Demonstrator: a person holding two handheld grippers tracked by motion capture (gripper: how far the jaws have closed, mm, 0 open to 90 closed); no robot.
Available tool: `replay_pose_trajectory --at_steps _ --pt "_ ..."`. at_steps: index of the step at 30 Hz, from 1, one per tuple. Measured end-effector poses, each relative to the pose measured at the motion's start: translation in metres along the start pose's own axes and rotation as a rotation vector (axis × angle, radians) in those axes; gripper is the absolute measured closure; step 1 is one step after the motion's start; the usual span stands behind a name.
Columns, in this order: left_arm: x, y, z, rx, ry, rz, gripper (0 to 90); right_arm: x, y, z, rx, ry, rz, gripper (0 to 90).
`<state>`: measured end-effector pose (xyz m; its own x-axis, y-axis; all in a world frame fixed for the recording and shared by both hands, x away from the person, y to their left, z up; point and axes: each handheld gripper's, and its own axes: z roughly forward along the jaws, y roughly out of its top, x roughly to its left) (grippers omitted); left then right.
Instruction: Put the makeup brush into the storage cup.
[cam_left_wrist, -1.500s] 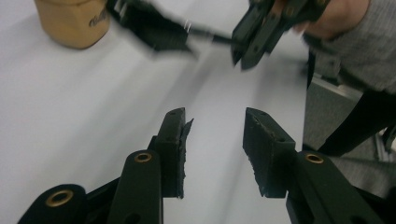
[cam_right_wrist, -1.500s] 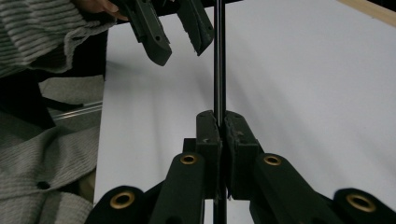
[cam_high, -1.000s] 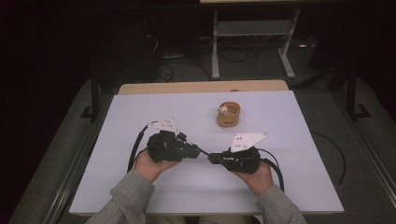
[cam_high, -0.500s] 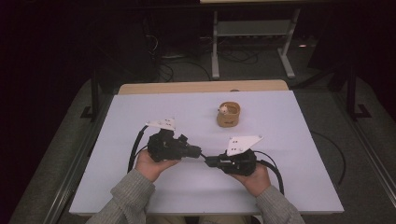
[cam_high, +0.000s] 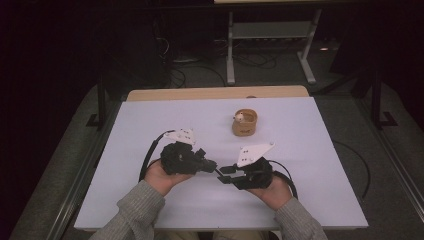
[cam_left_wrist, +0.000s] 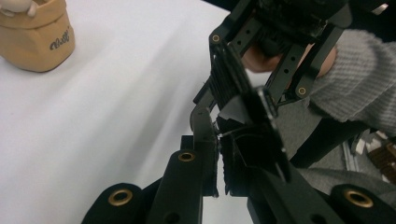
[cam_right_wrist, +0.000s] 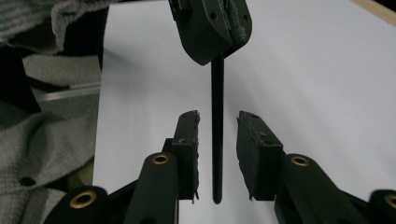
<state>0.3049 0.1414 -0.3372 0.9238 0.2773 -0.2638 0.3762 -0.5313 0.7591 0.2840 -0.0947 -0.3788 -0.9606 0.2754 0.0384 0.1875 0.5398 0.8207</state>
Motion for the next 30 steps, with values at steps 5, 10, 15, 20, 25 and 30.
replay_pose_trajectory --at_steps 5,10,15,20,25,30 --pt "0.000 0.000 0.005 0.036 0.006 0.035 85.2 0.001 0.002 0.003 0.032 0.014 -0.008 73.3" --pt "0.000 0.001 0.008 0.037 -0.005 0.043 85.2 0.001 0.001 0.006 0.048 0.027 0.009 83.0" --pt "-0.002 0.002 0.007 0.026 -0.012 0.038 84.6 0.001 0.001 0.005 0.038 0.043 0.011 84.3" --pt "-0.001 0.002 0.001 -0.021 -0.004 0.007 78.8 -0.003 -0.006 0.003 -0.023 0.056 0.060 84.6" --pt "0.000 0.002 0.000 -0.025 0.003 0.002 79.0 -0.003 -0.008 0.004 -0.046 0.047 0.069 84.6" --pt "0.000 0.002 0.002 -0.019 -0.003 -0.006 83.9 0.000 -0.009 0.010 -0.029 0.041 0.059 84.6"
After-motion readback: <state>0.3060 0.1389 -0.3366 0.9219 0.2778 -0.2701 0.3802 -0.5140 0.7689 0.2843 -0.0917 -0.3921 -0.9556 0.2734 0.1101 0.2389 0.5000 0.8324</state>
